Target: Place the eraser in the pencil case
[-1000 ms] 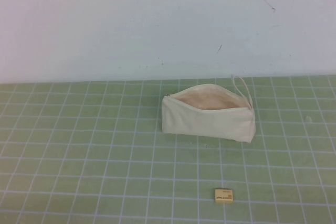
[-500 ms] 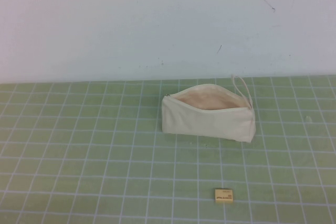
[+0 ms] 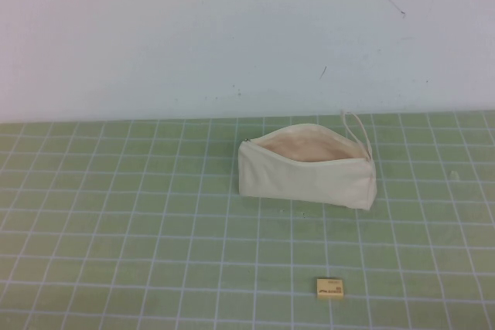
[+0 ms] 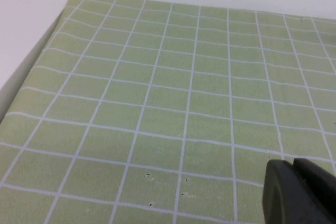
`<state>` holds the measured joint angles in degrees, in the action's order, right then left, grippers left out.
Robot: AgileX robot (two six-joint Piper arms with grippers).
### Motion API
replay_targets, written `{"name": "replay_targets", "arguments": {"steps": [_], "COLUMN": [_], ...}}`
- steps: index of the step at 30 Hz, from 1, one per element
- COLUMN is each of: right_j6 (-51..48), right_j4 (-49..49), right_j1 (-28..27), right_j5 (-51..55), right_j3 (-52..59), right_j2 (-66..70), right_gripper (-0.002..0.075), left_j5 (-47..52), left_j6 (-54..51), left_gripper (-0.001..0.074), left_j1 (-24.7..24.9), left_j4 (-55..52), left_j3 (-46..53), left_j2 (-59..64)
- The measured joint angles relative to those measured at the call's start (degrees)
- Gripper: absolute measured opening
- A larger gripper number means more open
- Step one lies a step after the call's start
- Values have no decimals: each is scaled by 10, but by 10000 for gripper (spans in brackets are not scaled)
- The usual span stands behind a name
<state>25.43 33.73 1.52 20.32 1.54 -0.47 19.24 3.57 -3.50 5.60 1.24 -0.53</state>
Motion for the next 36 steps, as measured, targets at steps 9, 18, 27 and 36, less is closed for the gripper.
{"name": "replay_targets", "arguments": {"steps": [9,18,27,36], "right_j6": [-36,-260,-456,-595], "right_j4": [32,33,-121,-116], "right_j1": [0,0,0,21], "right_j5": [-15,20,218,397], "right_j3": [0,-112,-409,-613], "right_j2": [0,12,252,522], "right_gripper": [-1,-1,-1,-1], "left_j5": [0,0,0,0], "left_j6": [0,0,0,0], "left_gripper": [-3,-3,-3,-3], "left_j1": [0,0,0,0], "left_j4": [0,0,0,0], "left_j3": [0,0,0,0], "left_j2": [0,0,0,0]}}
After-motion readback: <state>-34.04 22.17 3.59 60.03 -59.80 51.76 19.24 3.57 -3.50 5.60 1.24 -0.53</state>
